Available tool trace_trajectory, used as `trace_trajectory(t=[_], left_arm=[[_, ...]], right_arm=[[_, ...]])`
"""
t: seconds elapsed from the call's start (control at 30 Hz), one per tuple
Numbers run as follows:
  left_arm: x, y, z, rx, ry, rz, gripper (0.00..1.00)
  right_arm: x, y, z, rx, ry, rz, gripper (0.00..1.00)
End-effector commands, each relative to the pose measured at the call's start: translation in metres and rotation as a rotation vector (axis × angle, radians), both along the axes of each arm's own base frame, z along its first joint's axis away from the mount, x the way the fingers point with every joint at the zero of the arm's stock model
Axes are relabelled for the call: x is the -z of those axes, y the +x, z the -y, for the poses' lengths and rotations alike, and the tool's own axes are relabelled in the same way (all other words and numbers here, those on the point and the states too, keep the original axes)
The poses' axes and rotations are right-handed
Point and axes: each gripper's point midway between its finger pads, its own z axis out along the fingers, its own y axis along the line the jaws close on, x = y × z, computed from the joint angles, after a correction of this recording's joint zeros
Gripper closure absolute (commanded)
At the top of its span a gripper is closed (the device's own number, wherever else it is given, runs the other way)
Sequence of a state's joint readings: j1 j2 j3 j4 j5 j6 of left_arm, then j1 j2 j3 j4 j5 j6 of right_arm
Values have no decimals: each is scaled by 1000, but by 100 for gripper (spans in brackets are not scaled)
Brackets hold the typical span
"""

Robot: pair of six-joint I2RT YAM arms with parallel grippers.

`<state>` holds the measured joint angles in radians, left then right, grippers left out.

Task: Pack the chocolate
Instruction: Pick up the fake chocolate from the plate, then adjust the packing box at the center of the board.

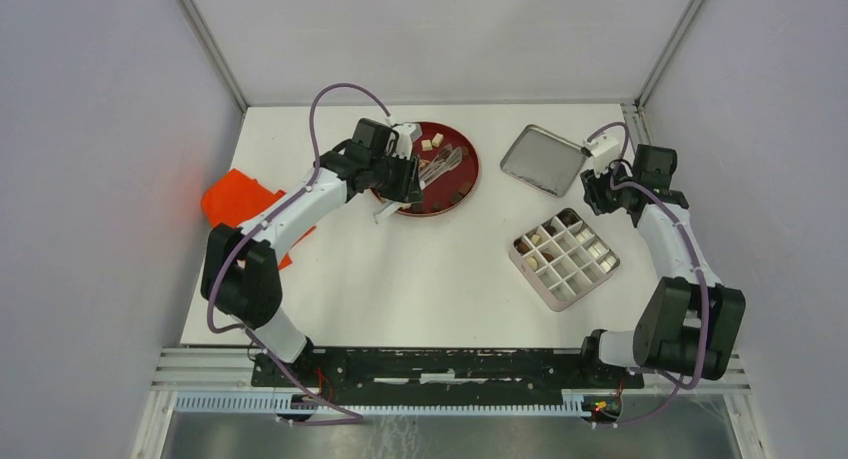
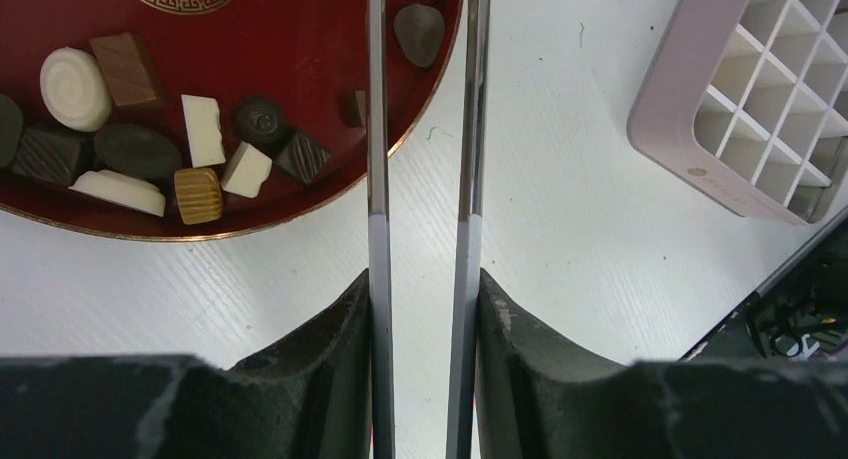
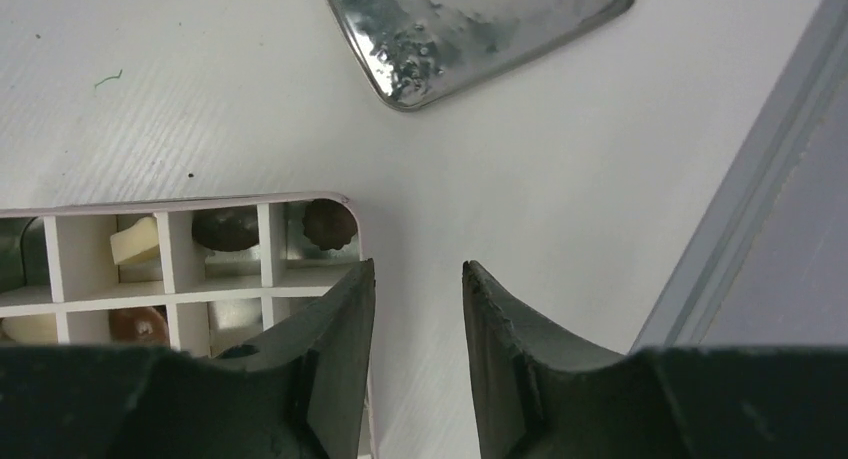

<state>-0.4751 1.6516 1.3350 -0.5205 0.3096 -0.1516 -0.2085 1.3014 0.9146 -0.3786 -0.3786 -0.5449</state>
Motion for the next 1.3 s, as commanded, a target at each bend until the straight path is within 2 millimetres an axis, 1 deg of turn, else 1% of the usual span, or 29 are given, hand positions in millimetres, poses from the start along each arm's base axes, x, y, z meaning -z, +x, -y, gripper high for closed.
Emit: trace_trajectory(t=[0.0,0.1,0.23,0.37,0.47,0.57,0.73,0.93,1.1,1.27], left_arm=[[-38,-5,13,15,-116,79,98],[-41,-9,12,13,-126,84,98],[-44,-14,13,20,-135,82,98],[-44,-19,11,23,-135,82,98],[-45,-23,10,25,-133,80,98],[-46,-27,9,29,-131,79,98],[-46,-34,8,33,-125,77,98],[-49,-43,9,45,-127,78,98],[-52,-48,11,53,-130,83,98],[-56,-51,11,54,-134,89,98]], right_arm=[[16,-12,-14,-199,40,-120,58],[26,-13,-19,-244,58,-146,58],[32,-9,-15,-240,44,-160,58],[45,-5,-13,-238,12,-188,59],[50,-4,-12,-234,-27,-201,59],[49,-3,-5,-207,-80,-194,59],[52,-9,7,-187,-146,-211,59],[64,-19,7,-209,-158,-251,60],[79,-21,5,-226,-141,-291,69],[81,-21,-4,-271,-112,-270,88]])
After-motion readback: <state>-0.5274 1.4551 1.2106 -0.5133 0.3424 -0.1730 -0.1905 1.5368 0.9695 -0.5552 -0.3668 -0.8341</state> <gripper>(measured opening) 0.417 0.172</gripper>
